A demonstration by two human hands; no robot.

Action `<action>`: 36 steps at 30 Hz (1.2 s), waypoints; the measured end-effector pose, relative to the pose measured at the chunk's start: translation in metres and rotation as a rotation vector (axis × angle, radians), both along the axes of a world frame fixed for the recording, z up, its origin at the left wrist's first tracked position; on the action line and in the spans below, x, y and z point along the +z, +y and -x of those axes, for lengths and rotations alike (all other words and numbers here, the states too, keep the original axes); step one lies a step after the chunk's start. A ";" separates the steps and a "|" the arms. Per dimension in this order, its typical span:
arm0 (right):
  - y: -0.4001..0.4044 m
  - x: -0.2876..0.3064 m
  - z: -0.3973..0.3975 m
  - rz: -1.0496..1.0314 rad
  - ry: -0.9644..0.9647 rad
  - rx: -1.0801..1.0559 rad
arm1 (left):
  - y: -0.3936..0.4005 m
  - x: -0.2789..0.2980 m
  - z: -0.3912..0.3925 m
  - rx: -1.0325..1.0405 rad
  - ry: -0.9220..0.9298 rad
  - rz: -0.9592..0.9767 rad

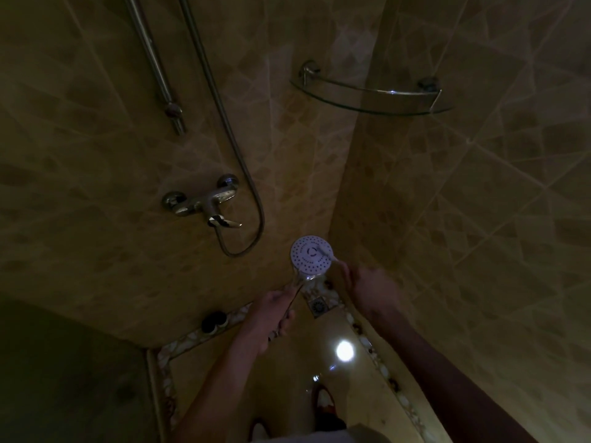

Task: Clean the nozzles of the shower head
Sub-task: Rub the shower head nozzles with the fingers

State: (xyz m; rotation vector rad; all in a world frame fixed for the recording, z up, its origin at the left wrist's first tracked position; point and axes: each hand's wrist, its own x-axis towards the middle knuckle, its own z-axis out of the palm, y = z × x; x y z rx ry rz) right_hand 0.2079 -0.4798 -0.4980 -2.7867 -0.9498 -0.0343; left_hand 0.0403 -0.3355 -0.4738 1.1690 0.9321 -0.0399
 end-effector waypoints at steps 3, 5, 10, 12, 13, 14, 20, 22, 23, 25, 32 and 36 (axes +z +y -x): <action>-0.004 -0.017 0.036 0.041 -0.027 0.105 | 0.000 -0.002 0.003 0.000 0.013 -0.012; -0.004 -0.023 0.044 0.051 -0.017 0.130 | -0.001 -0.004 0.006 0.004 0.019 -0.015; -0.001 -0.010 0.012 -0.001 -0.018 0.001 | -0.004 0.000 0.008 -0.008 -0.006 -0.012; -0.003 -0.005 0.003 -0.053 -0.017 -0.078 | -0.005 0.002 0.007 0.001 -0.013 -0.013; -0.004 -0.004 0.004 -0.063 -0.014 -0.077 | -0.005 0.003 0.007 0.009 -0.017 -0.008; -0.005 -0.007 0.009 -0.054 -0.012 -0.048 | -0.005 0.003 0.008 0.014 -0.018 0.000; -0.008 -0.026 0.040 0.007 -0.020 0.099 | -0.006 0.001 0.012 0.020 0.007 -0.007; -0.003 -0.019 0.023 0.003 0.003 0.034 | -0.008 0.001 0.011 0.032 0.004 0.003; -0.002 -0.014 0.014 -0.017 0.022 -0.018 | -0.008 0.002 0.010 0.033 0.007 0.007; -0.002 -0.005 0.000 -0.080 0.053 -0.116 | -0.009 0.004 0.009 0.039 0.006 0.017; -0.017 -0.020 0.039 0.026 -0.017 0.115 | -0.011 -0.001 0.014 0.039 0.023 0.008; -0.020 -0.014 0.010 0.022 0.012 0.047 | -0.013 -0.003 0.014 0.030 0.028 -0.010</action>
